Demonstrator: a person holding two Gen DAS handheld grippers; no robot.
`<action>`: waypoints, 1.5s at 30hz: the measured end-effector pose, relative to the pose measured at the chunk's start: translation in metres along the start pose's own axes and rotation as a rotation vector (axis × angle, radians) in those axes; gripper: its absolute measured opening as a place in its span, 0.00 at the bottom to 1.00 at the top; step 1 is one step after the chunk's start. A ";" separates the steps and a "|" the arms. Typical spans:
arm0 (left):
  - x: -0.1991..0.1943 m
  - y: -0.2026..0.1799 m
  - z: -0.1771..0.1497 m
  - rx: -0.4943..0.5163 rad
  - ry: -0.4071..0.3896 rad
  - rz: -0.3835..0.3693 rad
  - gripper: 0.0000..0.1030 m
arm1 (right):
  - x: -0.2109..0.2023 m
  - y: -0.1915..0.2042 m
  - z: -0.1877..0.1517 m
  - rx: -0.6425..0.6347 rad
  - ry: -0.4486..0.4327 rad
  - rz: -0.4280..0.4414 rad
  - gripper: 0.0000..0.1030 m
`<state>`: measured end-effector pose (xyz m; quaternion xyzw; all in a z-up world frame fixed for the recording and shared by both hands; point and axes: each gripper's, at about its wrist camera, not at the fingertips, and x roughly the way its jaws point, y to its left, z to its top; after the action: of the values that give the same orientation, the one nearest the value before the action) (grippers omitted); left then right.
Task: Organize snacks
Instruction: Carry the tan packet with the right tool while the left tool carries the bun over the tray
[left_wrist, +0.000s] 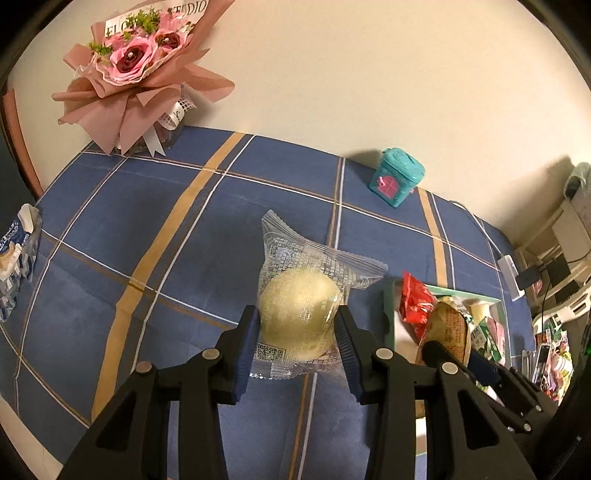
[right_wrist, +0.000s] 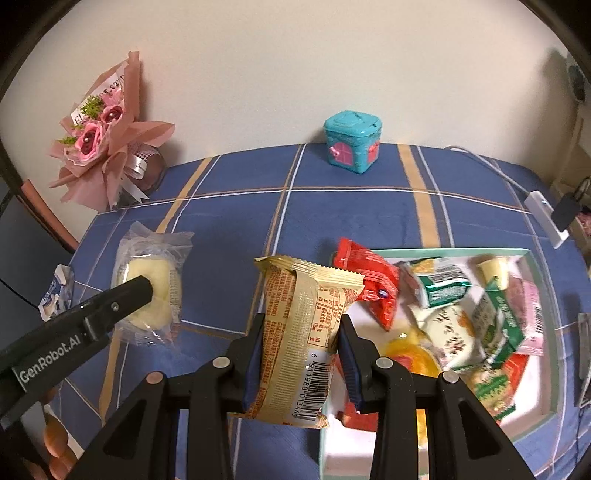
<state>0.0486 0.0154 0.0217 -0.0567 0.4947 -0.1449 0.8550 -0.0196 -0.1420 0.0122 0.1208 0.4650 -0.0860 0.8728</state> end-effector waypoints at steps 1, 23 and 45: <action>-0.002 -0.001 -0.003 0.003 0.000 -0.005 0.42 | -0.003 -0.002 -0.001 0.003 -0.002 -0.003 0.39; -0.011 -0.102 -0.048 0.195 0.008 -0.099 0.42 | -0.041 -0.130 -0.016 0.215 -0.029 -0.132 0.38; 0.015 -0.182 -0.091 0.382 0.121 -0.116 0.42 | -0.033 -0.203 -0.037 0.318 0.051 -0.190 0.39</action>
<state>-0.0576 -0.1579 0.0073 0.0869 0.5046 -0.2880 0.8093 -0.1198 -0.3240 -0.0068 0.2152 0.4769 -0.2374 0.8185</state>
